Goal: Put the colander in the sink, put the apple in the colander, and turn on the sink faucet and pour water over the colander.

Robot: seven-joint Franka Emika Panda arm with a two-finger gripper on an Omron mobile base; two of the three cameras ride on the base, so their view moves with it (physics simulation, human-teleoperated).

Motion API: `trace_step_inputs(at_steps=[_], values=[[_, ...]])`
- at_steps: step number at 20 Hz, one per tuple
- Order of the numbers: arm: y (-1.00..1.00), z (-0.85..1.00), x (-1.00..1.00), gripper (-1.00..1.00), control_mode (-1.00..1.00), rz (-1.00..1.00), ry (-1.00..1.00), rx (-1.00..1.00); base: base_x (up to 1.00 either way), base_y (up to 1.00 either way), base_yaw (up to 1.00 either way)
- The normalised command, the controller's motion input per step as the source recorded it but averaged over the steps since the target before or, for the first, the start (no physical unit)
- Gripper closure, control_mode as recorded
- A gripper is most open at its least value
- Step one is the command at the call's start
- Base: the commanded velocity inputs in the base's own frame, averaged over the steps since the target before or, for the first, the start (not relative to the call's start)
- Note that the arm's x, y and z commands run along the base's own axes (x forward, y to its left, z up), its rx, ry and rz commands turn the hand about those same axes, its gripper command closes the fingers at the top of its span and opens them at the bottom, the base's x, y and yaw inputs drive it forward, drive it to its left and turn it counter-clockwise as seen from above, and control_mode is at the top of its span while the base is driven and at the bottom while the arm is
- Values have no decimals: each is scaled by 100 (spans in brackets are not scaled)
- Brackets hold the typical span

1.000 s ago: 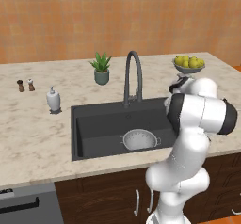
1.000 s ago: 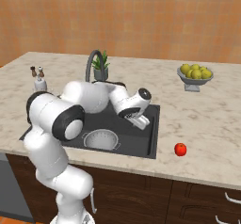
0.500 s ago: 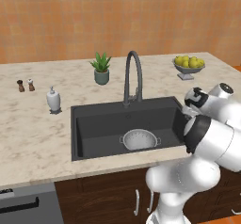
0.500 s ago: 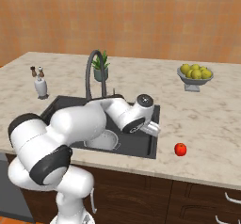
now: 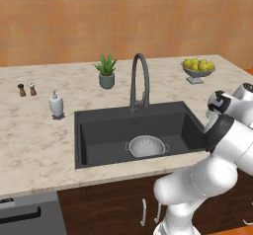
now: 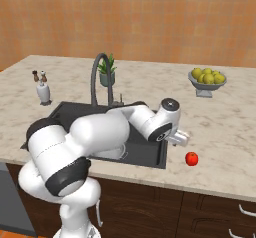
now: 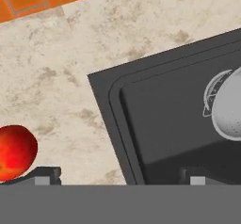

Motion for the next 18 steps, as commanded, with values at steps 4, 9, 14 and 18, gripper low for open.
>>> trace_step_inputs(at_steps=[4, 9, 14, 18], values=[[-73, -1, -16, -100, -100, 0, 0, 0, 0, 0, 0], [-68, -7, -19, -100, -100, 0, 0, 0, 0, 0, 0], [-46, -24, -13, -100, -100, 0, 1, 0, 0, 0, 0], [-23, -35, -3, -100, -100, 0, 1, 0, 0, 0, 0]])
